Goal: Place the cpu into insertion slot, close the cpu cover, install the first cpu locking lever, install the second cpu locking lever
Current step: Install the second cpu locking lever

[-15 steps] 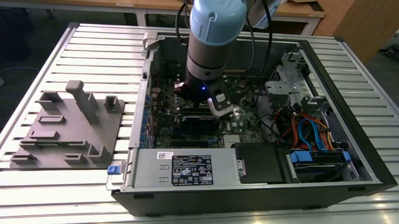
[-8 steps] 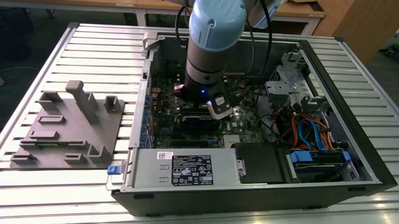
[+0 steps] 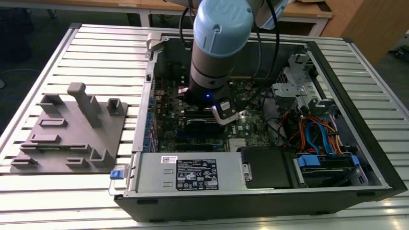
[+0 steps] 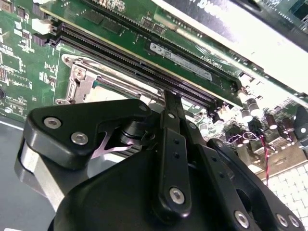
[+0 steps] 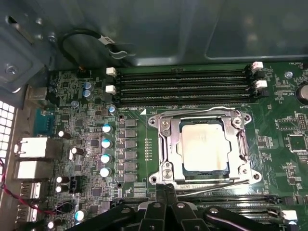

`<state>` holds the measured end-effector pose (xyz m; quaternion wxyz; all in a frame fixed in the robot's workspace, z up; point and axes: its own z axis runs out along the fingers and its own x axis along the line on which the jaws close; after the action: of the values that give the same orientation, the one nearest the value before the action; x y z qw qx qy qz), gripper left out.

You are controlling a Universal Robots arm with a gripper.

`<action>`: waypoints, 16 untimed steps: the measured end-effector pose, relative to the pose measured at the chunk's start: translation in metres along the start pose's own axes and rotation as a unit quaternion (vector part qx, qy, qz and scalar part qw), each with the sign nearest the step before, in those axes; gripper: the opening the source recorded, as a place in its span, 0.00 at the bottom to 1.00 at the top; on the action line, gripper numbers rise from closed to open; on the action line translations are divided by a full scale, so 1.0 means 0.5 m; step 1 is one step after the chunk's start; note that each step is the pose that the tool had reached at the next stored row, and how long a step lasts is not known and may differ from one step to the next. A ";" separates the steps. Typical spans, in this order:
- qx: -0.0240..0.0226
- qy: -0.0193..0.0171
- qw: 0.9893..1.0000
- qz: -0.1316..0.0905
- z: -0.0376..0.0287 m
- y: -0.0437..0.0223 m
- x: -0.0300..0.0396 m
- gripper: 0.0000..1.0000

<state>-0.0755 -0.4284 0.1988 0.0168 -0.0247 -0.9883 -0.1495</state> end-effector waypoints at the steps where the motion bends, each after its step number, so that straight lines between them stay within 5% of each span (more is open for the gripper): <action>1: -0.002 0.000 1.000 0.000 0.000 0.000 0.000 0.10; 16: -0.018 0.001 1.000 0.000 0.014 -0.005 0.006 0.10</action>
<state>-0.0790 -0.4284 0.1916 0.0173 -0.0244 -0.9855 -0.1672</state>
